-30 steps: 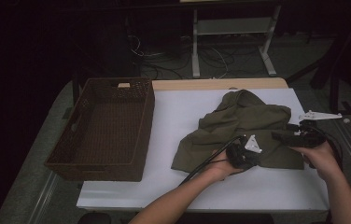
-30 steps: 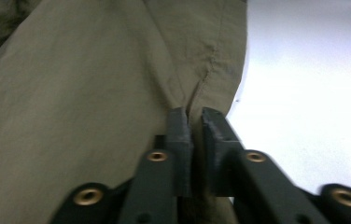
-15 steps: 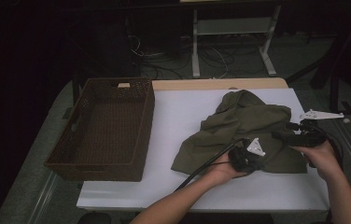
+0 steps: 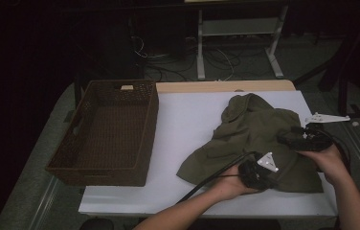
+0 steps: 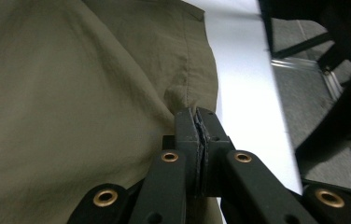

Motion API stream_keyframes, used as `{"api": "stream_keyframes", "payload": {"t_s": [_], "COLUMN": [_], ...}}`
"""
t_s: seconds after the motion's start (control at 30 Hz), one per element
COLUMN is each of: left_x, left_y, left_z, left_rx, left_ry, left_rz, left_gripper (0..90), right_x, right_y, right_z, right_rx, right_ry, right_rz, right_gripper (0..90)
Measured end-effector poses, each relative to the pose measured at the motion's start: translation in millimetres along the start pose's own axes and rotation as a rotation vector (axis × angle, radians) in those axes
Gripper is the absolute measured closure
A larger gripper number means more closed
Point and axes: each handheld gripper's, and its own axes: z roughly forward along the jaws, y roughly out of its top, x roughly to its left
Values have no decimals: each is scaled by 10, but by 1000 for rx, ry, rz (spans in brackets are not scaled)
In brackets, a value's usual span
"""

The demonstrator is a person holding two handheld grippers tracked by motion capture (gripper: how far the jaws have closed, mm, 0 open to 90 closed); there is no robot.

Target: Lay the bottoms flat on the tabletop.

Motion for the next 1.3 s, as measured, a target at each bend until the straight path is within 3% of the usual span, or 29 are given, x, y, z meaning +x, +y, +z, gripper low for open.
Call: {"api": "stream_keyframes", "payload": {"t_s": [0.33, 0.4, 0.5, 0.63, 0.8, 0.83, 1.0, 1.3], "left_x": [-334, -380, -348, -280, -203, -144, 30, 276], "left_y": [19, 13, -7, -4, 13, 19, 21, -21], "left_z": [115, 131, 121, 52, -79, -172, -443, -925], "left_rx": [27, 35, 10, -13, -43, -59, -98, -155], "left_ry": [-149, -147, -153, -118, -74, -42, 21, 120], "left_rz": [18, 33, 12, -12, -32, -44, -86, -120], "left_gripper": [883, 881, 852, 731, 668, 657, 623, 587], "right_x": [2, 3, 6, 7, 10, 10, 27, 60], "right_y": [2, 3, 3, 2, -2, -3, -3, -7], "right_z": [-2, -4, -4, -3, 0, 2, 26, 68], "right_rx": [0, -1, 0, 1, 5, 6, 16, 33], "right_ry": [1, 1, 2, 2, 2, 3, 7, 9], "right_rz": [-2, -3, -6, -8, -3, -5, -12, -25], "right_gripper": [194, 195, 194, 194, 194, 194, 194, 194]}}
